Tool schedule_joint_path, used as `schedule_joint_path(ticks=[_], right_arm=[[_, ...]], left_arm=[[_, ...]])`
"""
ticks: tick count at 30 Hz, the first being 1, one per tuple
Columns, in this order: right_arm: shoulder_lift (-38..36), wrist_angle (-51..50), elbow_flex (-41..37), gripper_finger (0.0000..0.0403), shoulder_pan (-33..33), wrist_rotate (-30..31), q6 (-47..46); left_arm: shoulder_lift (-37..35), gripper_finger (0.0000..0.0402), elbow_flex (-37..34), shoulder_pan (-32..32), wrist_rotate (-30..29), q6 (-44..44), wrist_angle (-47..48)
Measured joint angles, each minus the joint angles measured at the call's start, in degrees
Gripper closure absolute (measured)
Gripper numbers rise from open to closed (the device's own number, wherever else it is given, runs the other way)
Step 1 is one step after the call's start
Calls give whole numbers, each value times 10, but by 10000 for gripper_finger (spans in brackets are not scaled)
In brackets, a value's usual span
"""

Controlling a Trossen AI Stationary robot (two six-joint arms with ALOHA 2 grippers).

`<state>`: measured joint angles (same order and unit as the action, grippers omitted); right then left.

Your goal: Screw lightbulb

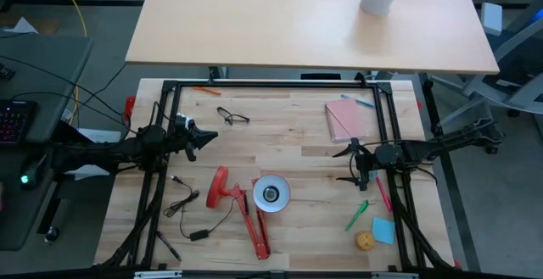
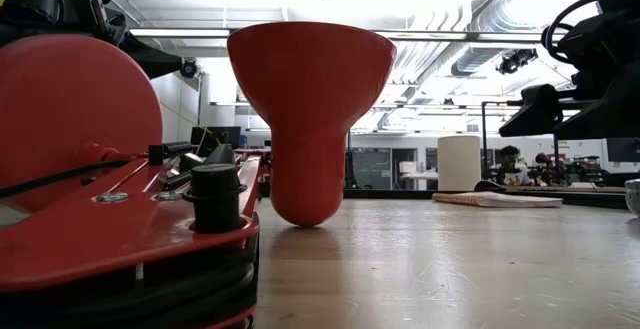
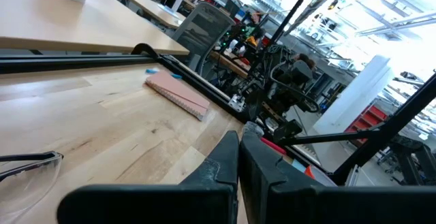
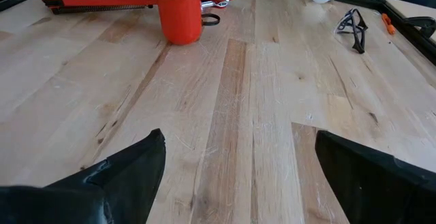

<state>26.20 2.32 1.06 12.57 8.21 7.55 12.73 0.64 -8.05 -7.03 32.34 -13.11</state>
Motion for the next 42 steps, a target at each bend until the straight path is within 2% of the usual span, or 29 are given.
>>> schedule_joint_path(ticks=[30, 34, 36, 38, 40, 42], right_arm=[[0, 0, 0, 36, 0, 0, 0], [0, 0, 0, 36, 0, 0, 0], [0, 0, 0, 36, 0, 0, 0], [0, 0, 0, 36, 0, 0, 0], [0, 0, 0, 36, 0, 0, 0], [0, 0, 0, 36, 0, 0, 0]], left_arm=[[0, 401, 0, 0, 0, 0, -11], [6, 401, 0, 0, -38, 34, -68], [17, 401, 0, 0, -113, 97, -131], [39, 401, 17, -4, -171, 110, -189], [74, 402, 63, -10, -175, 85, -216], [122, 401, 131, -19, -133, 41, -201]])
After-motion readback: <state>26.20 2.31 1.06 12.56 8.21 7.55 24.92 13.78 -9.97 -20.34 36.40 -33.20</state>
